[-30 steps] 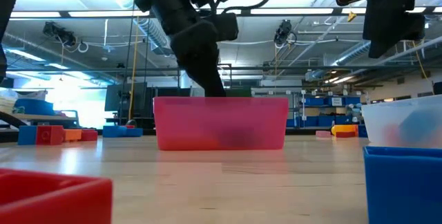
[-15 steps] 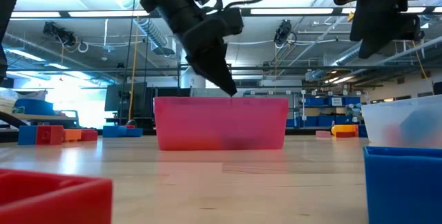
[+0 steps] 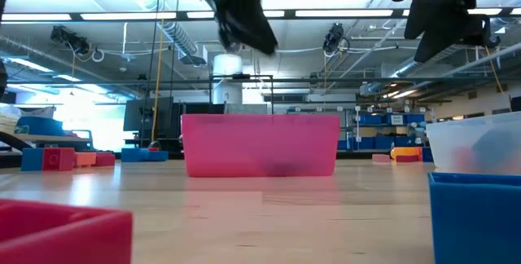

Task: Sort blocks by size
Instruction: Put the red 4 stud game piece into the blue bin

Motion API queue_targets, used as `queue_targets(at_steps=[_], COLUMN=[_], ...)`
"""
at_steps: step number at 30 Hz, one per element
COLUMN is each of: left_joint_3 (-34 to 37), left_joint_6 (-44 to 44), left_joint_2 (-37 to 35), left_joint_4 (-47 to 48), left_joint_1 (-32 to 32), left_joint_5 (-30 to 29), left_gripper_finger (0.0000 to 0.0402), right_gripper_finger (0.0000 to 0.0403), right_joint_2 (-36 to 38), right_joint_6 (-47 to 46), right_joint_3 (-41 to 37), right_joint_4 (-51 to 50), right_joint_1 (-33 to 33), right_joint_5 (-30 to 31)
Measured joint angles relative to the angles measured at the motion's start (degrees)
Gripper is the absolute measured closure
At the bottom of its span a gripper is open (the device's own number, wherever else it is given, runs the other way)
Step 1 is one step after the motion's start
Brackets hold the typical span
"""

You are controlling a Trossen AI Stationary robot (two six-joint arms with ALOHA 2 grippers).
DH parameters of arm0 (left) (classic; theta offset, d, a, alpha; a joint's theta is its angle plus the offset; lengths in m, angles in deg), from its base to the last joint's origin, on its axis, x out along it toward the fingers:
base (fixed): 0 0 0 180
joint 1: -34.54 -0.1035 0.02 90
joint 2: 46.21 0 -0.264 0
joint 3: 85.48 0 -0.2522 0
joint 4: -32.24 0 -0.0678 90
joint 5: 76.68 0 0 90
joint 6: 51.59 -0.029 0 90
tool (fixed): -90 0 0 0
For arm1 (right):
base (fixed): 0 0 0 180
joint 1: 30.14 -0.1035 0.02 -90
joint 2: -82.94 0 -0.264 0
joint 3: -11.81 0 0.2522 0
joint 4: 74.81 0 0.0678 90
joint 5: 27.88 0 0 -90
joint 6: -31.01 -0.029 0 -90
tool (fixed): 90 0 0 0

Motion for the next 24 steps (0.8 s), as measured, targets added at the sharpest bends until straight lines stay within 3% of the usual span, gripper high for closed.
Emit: queue_targets(at_steps=[3,10,17,24], left_joint_3=[0.4,0.5,2.1,16.5], left_joint_6=[1.5,12.2,31.8,42.2], left_joint_2=[-5.3,-14.6,-17.3,-26.0], left_joint_4=[4.8,25.4,45.1,47.1], left_joint_1=[-0.2,-0.4,-0.4,-0.7], left_joint_5=[-3.8,-21.8,-28.8,-30.6], left_gripper_finger=[0.0275,0.0275,0.0275,0.0275], right_gripper_finger=[0.0208,0.0208,0.0208,0.0208], right_joint_2=[0.0,0.0,0.0,0.0], right_joint_6=[0.0,0.0,0.0,1.3], right_joint_3=[0.0,0.0,0.0,0.0], right_joint_4=[0.0,0.2,1.1,1.8], right_joint_1=[0.0,0.0,0.0,0.0], right_joint_5=[0.0,0.1,2.9,3.1])
